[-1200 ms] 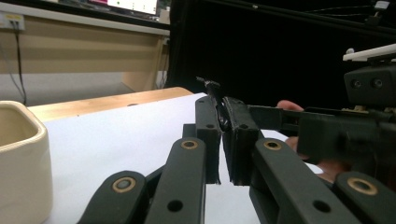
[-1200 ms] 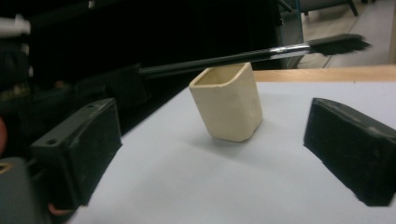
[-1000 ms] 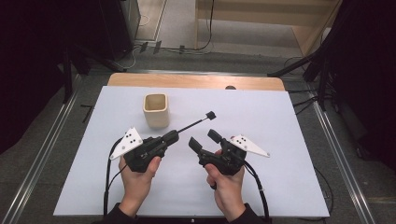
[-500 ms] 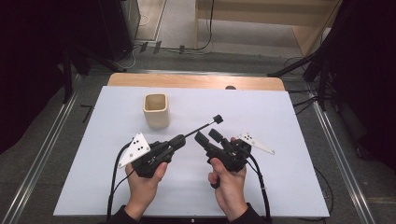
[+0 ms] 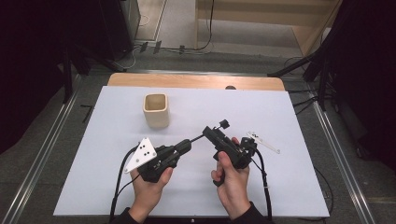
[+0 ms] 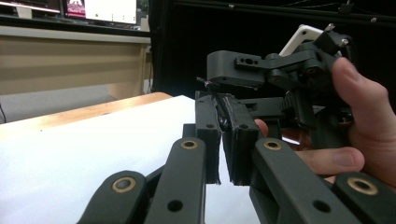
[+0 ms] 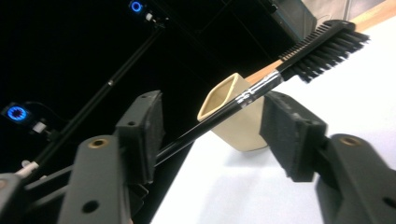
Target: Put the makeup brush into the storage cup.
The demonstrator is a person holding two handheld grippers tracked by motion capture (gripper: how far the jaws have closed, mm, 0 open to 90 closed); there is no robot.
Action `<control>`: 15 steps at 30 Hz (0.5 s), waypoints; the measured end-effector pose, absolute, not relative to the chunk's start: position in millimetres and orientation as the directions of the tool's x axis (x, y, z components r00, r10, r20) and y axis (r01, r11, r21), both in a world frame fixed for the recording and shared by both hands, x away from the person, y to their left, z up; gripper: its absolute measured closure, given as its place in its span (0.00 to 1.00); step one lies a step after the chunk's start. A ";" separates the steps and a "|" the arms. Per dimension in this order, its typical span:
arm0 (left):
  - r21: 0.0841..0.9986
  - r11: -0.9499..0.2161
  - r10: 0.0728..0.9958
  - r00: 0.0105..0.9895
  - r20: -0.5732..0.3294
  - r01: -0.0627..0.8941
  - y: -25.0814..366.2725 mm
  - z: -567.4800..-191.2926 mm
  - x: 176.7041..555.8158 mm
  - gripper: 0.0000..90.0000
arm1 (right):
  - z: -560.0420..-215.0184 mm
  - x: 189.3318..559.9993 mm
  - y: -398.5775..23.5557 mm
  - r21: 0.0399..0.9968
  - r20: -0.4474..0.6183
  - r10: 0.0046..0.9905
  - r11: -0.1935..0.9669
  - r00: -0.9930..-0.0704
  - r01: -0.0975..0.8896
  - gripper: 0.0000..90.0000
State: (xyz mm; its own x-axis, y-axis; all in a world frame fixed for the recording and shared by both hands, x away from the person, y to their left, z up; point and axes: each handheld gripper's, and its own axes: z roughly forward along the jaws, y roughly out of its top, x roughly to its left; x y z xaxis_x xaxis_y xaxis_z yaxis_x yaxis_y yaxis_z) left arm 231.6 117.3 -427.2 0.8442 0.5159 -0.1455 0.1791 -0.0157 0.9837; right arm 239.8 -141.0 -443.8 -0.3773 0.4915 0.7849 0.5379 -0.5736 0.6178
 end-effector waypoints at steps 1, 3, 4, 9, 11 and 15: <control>0.984 -0.019 0.516 0.845 -0.142 0.177 116.0 -428.2 231.0 0.96 | -444.6 240.2 -141.6 0.610 0.791 0.484 -0.578 -0.375 0.541 0.50; 0.984 -0.027 0.508 0.850 -0.139 0.177 112.8 -430.1 229.6 0.96 | -445.4 240.8 -142.8 0.599 0.800 0.474 -0.583 -0.368 0.549 0.53; 0.984 -0.027 0.508 0.850 -0.139 0.177 112.8 -430.1 229.6 0.96 | -445.4 240.8 -142.8 0.599 0.800 0.474 -0.583 -0.368 0.549 0.53; 0.984 -0.033 0.507 0.852 -0.134 0.174 111.2 -431.3 228.8 0.96 | -448.4 242.0 -146.4 0.570 0.821 0.449 -0.603 -0.352 0.559 0.62; 0.984 -0.032 0.503 0.853 -0.136 0.176 111.0 -432.1 229.3 0.96 | -450.0 242.8 -146.7 0.559 0.828 0.437 -0.604 -0.350 0.569 0.66; 0.962 -0.091 0.438 0.878 -0.194 0.258 109.5 -435.2 240.4 0.91 | -452.3 241.0 -152.5 0.536 0.843 0.361 -0.629 -0.399 0.563 0.95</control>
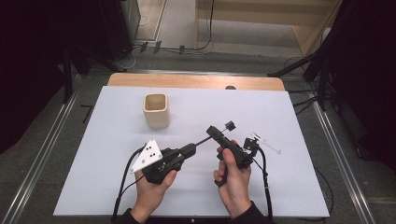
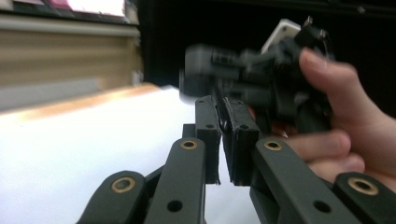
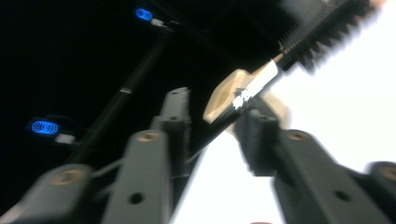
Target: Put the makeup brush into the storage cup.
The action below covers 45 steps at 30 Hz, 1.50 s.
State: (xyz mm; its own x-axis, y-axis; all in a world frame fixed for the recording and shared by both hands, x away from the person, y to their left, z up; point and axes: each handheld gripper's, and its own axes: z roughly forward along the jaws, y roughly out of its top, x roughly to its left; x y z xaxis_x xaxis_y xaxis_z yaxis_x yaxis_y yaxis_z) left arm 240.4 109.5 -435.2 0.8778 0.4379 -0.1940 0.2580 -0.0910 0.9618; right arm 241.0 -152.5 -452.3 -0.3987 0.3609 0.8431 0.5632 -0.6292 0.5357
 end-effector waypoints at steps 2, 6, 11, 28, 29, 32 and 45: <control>0.952 -0.108 0.429 0.877 -0.214 0.286 109.1 -436.1 243.9 0.62 | -446.5 237.9 -155.7 0.634 0.770 0.437 -0.598 -0.464 0.490 0.96; 0.943 -0.131 0.445 0.868 -0.219 0.305 107.6 -435.5 246.1 0.50 | -432.9 234.1 -149.3 0.789 0.614 0.577 -0.459 -0.539 0.408 0.96; 0.944 -0.150 0.460 0.865 -0.198 0.295 105.7 -431.9 243.9 0.52 | -426.4 229.2 -137.3 0.865 0.501 0.646 -0.348 -0.576 0.362 0.97; 0.917 -0.234 0.490 0.854 -0.176 0.324 93.4 -429.6 239.5 0.71 | -424.4 218.5 -106.9 0.942 0.320 0.690 -0.157 -0.649 0.297 0.96; 0.917 -0.234 0.490 0.854 -0.175 0.323 92.9 -429.6 239.3 0.72 | -424.5 218.3 -106.3 0.942 0.320 0.688 -0.156 -0.651 0.298 0.96; 0.914 -0.235 0.496 0.850 -0.179 0.330 92.9 -428.9 239.4 0.75 | -425.2 217.8 -104.1 0.943 0.316 0.686 -0.147 -0.656 0.300 0.96; 0.909 -0.236 0.487 0.851 -0.196 0.344 93.3 -429.0 240.6 0.94 | -426.4 216.6 -99.7 0.948 0.296 0.688 -0.124 -0.663 0.294 0.96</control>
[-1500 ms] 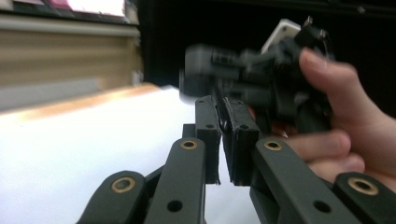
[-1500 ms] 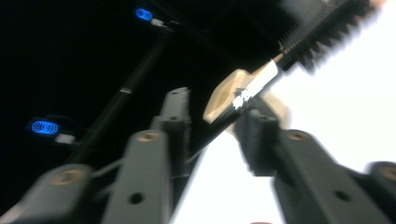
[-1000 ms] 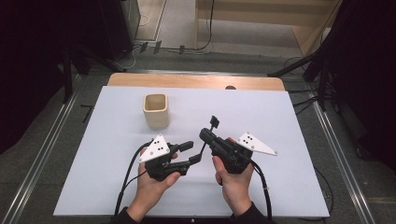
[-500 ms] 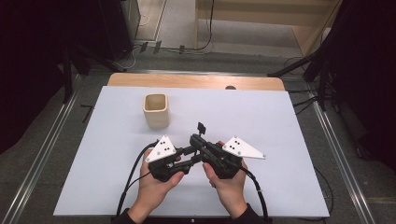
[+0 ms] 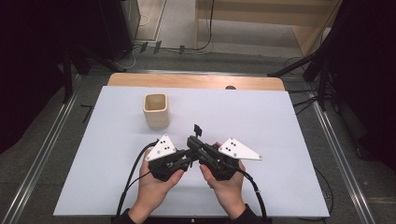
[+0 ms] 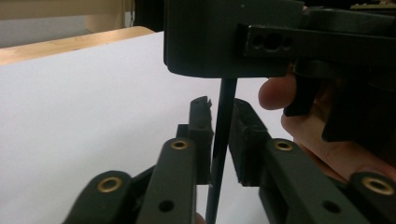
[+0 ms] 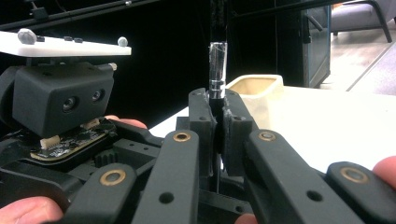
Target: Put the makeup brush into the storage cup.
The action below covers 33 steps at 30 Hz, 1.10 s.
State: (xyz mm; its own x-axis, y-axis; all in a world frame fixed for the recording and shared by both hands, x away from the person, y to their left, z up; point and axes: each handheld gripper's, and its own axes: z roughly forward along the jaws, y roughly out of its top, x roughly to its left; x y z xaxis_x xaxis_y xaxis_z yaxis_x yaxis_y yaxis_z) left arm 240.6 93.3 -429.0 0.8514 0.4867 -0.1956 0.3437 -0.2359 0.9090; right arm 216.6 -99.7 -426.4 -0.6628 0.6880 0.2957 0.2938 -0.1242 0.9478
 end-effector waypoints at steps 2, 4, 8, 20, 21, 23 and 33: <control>0.909 -0.250 0.483 0.857 -0.180 0.332 93.0 -429.0 240.0 0.95 | -426.9 217.0 -99.6 0.947 0.297 0.686 -0.124 -0.665 0.295 0.96; 0.910 -0.254 0.484 0.857 -0.173 0.327 92.9 -429.0 239.7 0.96 | -427.0 217.2 -99.5 0.947 0.298 0.685 -0.124 -0.665 0.297 0.96; 0.907 -0.265 0.487 0.857 -0.167 0.328 93.9 -429.3 240.4 0.96 | -427.4 217.7 -99.5 0.950 0.289 0.687 -0.120 -0.667 0.289 0.88; 0.906 -0.245 0.532 0.829 -0.172 0.345 113.3 -432.5 253.4 0.96 | -417.0 222.2 -115.6 0.954 0.264 0.743 -0.106 -0.615 0.282 0.13; 0.909 -0.237 0.539 0.824 -0.172 0.344 115.6 -432.0 254.5 0.96 | -417.2 222.3 -116.5 0.955 0.256 0.752 -0.098 -0.607 0.280 0.09; 0.911 -0.226 0.549 0.818 -0.173 0.345 120.4 -430.8 256.6 0.96 | -417.2 222.9 -119.3 0.956 0.249 0.754 -0.091 -0.608 0.279 0.02; 0.922 -0.177 0.596 0.783 -0.178 0.344 143.7 -425.2 266.2 0.96 | -431.8 226.6 -137.6 0.965 0.177 0.779 -0.018 -0.601 0.261 0.00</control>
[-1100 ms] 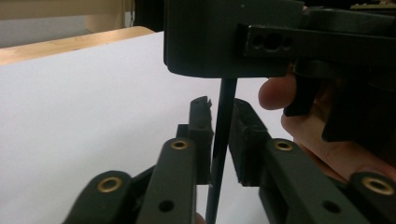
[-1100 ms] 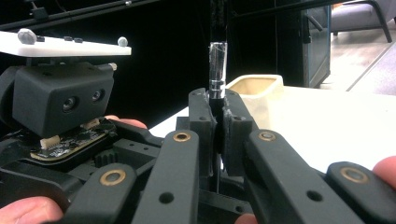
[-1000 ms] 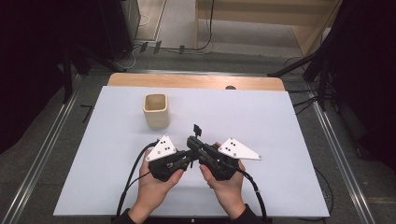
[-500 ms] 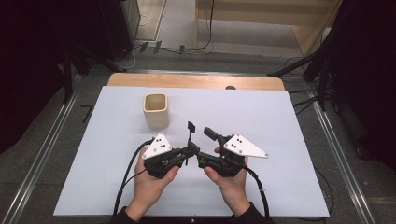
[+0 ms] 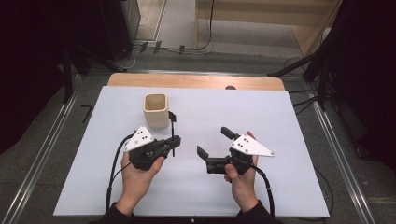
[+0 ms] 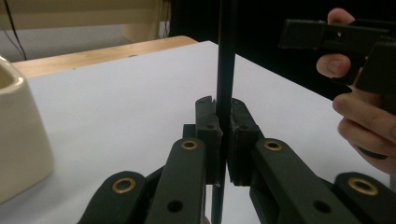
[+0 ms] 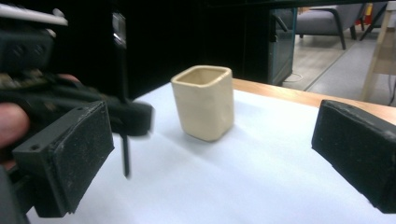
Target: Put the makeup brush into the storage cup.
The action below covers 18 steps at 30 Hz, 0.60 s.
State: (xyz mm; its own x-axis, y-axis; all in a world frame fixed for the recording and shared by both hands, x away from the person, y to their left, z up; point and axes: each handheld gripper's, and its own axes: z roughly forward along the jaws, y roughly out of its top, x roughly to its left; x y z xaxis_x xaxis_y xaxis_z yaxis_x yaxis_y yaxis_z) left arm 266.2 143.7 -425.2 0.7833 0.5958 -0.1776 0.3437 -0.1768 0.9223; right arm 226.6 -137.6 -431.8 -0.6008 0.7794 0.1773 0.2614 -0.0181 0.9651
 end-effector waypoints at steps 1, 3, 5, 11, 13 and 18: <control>0.923 -0.173 0.599 0.781 -0.178 0.343 145.4 -424.6 266.8 0.96 | -433.7 227.0 -140.3 0.966 0.170 0.786 -0.013 -0.595 0.258 0.00; 0.925 -0.167 0.606 0.776 -0.178 0.342 148.3 -423.7 267.6 0.96 | -436.6 227.5 -146.3 0.966 0.166 0.798 -0.012 -0.579 0.260 0.00; 0.926 -0.158 0.609 0.772 -0.183 0.343 150.2 -423.0 268.3 0.96 | -439.2 227.6 -153.8 0.966 0.167 0.802 -0.017 -0.574 0.257 0.00; 0.929 -0.149 0.615 0.768 -0.181 0.338 154.1 -421.4 270.0 0.96 | -445.8 227.4 -174.4 0.969 0.146 0.820 -0.006 -0.553 0.246 0.00; 0.930 -0.144 0.619 0.764 -0.181 0.338 155.8 -421.2 270.9 0.96 | -447.7 227.5 -179.7 0.968 0.142 0.829 0.000 -0.542 0.252 0.00; 0.932 -0.134 0.629 0.756 -0.181 0.335 160.2 -419.6 272.7 0.96 | -453.9 223.2 -192.1 0.970 0.108 0.848 0.024 -0.518 0.241 0.01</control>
